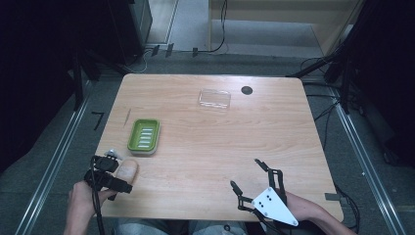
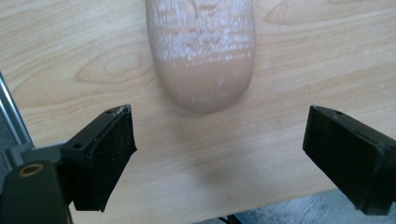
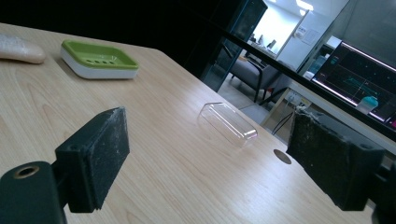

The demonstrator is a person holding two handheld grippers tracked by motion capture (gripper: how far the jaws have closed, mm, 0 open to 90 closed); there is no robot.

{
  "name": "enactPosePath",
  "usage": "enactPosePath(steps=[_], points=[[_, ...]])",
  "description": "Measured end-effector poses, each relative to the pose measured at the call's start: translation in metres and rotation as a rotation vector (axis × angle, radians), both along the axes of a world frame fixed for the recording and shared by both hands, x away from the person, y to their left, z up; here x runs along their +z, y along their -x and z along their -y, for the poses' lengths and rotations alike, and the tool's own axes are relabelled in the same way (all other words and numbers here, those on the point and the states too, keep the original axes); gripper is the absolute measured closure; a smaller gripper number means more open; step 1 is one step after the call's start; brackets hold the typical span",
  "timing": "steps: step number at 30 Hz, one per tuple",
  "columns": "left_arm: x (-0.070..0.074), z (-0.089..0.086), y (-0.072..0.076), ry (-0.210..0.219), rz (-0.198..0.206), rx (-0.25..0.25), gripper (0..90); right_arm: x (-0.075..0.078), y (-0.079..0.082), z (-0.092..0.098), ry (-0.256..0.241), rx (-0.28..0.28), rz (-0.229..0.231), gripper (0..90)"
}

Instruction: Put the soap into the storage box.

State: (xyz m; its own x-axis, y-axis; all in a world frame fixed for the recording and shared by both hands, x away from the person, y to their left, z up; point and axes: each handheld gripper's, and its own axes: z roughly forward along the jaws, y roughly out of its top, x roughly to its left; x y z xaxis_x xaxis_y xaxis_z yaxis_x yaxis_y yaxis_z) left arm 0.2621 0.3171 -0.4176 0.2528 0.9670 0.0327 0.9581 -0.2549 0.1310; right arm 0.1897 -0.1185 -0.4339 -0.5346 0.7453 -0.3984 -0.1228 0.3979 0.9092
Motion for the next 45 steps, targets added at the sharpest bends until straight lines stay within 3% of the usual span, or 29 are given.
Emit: enactPosePath(steps=[24,45], points=[[-0.004,0.011,-0.029,0.012,-0.009,-0.022,5.7,0.000,0.000,-0.002,0.006,0.003,0.001,13.2],[-0.022,0.011,-0.048,0.003,-0.026,0.034,1.2,0.000,-0.001,-0.005,0.008,0.016,0.003,13.2]])
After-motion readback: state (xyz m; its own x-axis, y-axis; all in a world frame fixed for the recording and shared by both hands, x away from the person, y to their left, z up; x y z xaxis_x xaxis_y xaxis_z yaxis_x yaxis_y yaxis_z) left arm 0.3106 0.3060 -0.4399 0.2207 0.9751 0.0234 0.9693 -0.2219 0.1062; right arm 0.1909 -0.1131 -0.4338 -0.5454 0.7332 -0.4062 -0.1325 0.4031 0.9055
